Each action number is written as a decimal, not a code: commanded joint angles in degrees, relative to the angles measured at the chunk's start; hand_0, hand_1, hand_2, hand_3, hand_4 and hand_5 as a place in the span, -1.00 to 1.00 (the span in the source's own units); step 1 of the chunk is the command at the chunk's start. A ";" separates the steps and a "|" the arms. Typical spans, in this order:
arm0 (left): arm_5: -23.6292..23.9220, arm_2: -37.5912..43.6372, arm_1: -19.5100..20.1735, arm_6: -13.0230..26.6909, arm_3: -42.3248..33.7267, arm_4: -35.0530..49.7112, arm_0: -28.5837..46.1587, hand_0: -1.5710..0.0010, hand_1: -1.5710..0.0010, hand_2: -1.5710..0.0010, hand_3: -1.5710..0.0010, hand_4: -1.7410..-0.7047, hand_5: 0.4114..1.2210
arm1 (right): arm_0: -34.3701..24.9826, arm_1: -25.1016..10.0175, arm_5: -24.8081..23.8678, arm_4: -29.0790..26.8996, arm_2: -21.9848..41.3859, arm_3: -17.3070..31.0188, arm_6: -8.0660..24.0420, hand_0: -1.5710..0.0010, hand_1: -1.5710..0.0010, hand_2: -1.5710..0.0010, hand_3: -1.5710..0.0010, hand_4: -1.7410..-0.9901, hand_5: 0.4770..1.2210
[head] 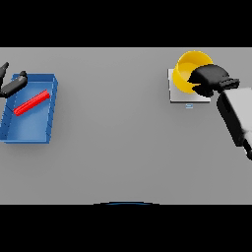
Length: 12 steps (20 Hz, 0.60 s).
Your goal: Pick up the red beaker and tilt it to pour out 1 green nut into yellow bowl. Pick up the yellow bowl and place it on the metallic measuring scale.
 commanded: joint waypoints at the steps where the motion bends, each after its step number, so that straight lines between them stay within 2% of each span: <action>1: -0.17 0.02 0.35 0.45 0.06 -0.13 -0.02 1.00 1.00 1.00 1.00 0.73 -0.09 | -0.42 -0.08 -0.02 0.00 -0.02 0.63 -0.63 -1.00 -1.00 -0.79 -0.75 -1.00 1.00; 2: -0.12 0.14 0.58 0.68 0.65 -0.39 -0.48 1.00 1.00 1.00 1.00 0.74 -0.09 | -0.40 -0.14 0.09 -0.20 -0.08 0.30 -0.50 -0.99 -0.90 -0.83 -0.59 -1.00 1.00; 3: -0.24 0.18 0.45 0.39 0.94 -0.25 -0.92 1.00 1.00 1.00 1.00 0.75 -0.10 | -0.34 0.30 0.21 -0.32 -0.19 0.51 0.29 -0.98 -0.82 -0.71 -0.41 -0.84 1.00; 4: -0.21 0.06 0.18 0.68 -0.19 0.13 -0.33 1.00 1.00 1.00 1.00 0.75 -0.11 | -0.16 0.51 0.33 -0.40 -0.13 0.67 0.38 -0.87 -0.64 -0.50 -0.22 -0.71 0.80; 5: -0.05 0.37 0.44 0.67 -0.71 0.32 0.16 1.00 1.00 1.00 1.00 0.75 -0.10 | -0.08 0.24 1.04 -1.15 -0.68 0.67 -0.23 -0.70 -0.43 -0.28 -0.04 -0.60 0.61; 6: -0.17 0.24 0.31 0.67 -0.07 0.19 -0.10 1.00 1.00 1.00 1.00 0.75 -0.11 | -0.18 0.63 2.24 -1.53 -0.98 0.68 1.91 -0.46 -0.22 -0.08 0.12 -0.52 0.44; 8: 0.02 0.57 0.16 -0.11 -0.30 0.58 0.15 1.00 1.00 1.00 1.00 0.74 -0.13 | 0.28 0.49 2.61 -2.40 -1.62 0.82 1.24 0.04 0.14 0.26 0.39 -0.39 0.20; 9: -0.16 0.53 -0.03 -0.09 -0.04 0.74 -0.30 1.00 1.00 1.00 1.00 0.74 -0.13 | -0.10 1.16 2.95 -2.60 -1.83 1.15 2.19 0.23 0.29 0.40 0.50 -0.35 0.11; 12: -0.19 0.48 0.14 0.26 -0.22 0.61 0.08 1.00 1.00 1.00 1.00 0.75 -0.17 | -0.61 0.85 3.65 -2.49 -1.72 0.94 2.43 0.61 0.61 0.69 0.74 -0.25 -0.04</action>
